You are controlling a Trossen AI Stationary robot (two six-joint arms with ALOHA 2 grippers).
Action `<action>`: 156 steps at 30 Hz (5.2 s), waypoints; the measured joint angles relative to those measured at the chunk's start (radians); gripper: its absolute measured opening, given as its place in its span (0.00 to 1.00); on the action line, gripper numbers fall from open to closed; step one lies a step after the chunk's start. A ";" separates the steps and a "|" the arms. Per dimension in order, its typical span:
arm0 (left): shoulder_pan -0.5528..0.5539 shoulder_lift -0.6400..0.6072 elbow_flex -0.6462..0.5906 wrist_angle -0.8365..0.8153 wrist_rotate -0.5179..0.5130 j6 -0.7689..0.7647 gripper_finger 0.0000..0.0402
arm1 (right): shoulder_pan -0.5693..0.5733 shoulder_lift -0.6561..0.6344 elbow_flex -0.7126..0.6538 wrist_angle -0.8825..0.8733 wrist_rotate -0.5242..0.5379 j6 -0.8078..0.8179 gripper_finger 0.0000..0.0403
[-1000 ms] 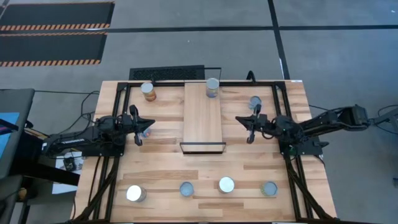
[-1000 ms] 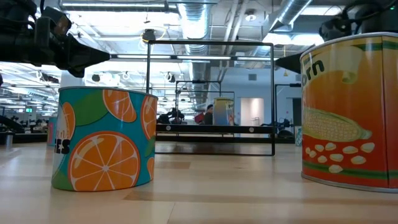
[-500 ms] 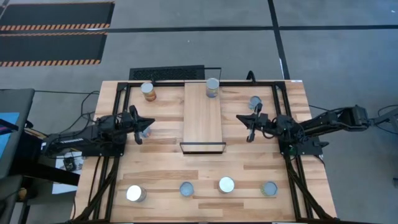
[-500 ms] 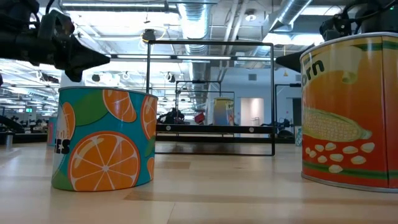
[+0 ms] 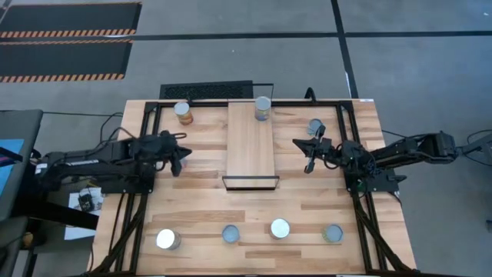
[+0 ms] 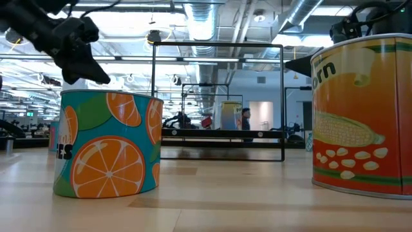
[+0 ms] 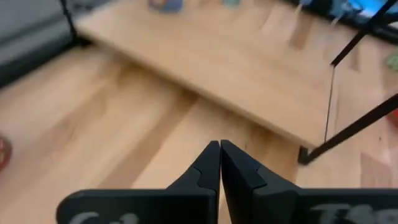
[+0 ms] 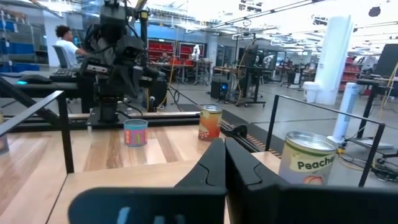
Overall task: Pick and place cans onto a shelf
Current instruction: Put the small canned corn on the shelf
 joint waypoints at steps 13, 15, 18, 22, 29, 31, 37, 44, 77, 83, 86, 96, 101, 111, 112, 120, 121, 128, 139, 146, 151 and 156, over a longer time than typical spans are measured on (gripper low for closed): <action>0.000 0.393 0.281 -0.461 0.035 -0.142 0.12 | 0.000 0.000 0.000 0.000 -0.001 0.002 0.03; 0.001 0.456 0.301 -0.495 0.022 -0.135 0.17 | 0.000 0.000 0.000 0.000 -0.001 0.002 0.03; 0.001 0.548 0.311 -0.522 0.007 -0.134 0.23 | 0.000 0.000 -0.001 -0.001 -0.001 0.001 0.03; 0.005 0.656 0.311 -0.530 -0.023 -0.145 0.30 | 0.000 0.000 -0.001 -0.004 -0.001 0.000 0.03; 0.037 0.772 0.312 -0.527 -0.036 -0.114 0.34 | 0.000 0.000 -0.001 -0.005 -0.001 -0.005 0.03; 0.045 0.788 0.312 -0.526 -0.038 -0.091 0.33 | 0.000 0.000 -0.001 -0.005 0.000 -0.005 0.03; 0.052 0.791 0.313 -0.520 -0.043 0.006 0.17 | 0.000 0.000 -0.001 -0.005 0.000 -0.008 0.03; 0.070 0.744 0.403 -0.499 -0.033 0.112 0.02 | 0.000 0.000 -0.001 -0.005 0.000 -0.011 0.03; 0.088 1.435 1.275 -0.255 0.127 0.606 0.00 | -0.019 0.000 -0.001 -0.008 0.000 -0.016 0.03; 0.095 1.496 1.283 -0.187 0.087 0.618 0.00 | -0.019 0.000 -0.001 -0.015 0.000 -0.016 0.03; 0.102 1.509 1.281 -0.177 0.075 0.620 0.00 | -0.019 0.000 -0.001 -0.015 0.000 -0.016 0.03; 0.130 1.552 1.281 -0.113 0.041 0.624 0.00 | -0.019 0.001 0.002 -0.020 -0.001 -0.009 0.03; 0.136 1.562 1.282 -0.117 0.038 0.624 0.00 | -0.019 0.001 0.003 -0.019 -0.001 -0.008 0.03; 0.136 1.563 1.282 -0.096 0.037 0.622 0.10 | -0.019 0.001 0.005 -0.020 -0.001 -0.009 0.03; 0.136 1.563 1.282 -0.096 0.036 0.622 0.11 | -0.019 0.001 0.005 -0.020 -0.001 -0.010 0.03; 0.135 1.563 1.282 -0.095 0.024 0.630 0.12 | -0.019 0.001 0.005 -0.020 -0.001 -0.011 0.03; 0.135 1.563 1.282 -0.094 0.015 0.633 0.12 | -0.019 0.001 0.005 -0.020 -0.001 -0.011 0.03; 0.136 1.563 1.282 -0.053 -0.004 0.645 0.13 | -0.019 0.001 0.006 -0.020 -0.001 -0.011 0.03; 0.136 1.563 1.282 -0.035 0.017 0.657 0.13 | -0.019 0.001 0.006 -0.020 -0.001 -0.011 0.03; 0.135 1.498 1.281 -0.090 -0.047 0.658 0.06 | -0.019 0.001 0.006 -0.020 0.000 -0.011 0.03; 0.177 1.485 1.280 -0.148 -0.087 0.613 0.01 | -0.019 0.001 0.006 -0.021 0.000 -0.011 0.03; 0.222 1.497 1.245 -0.082 -0.081 0.564 0.00 | -0.019 0.001 0.006 -0.021 0.000 -0.009 0.03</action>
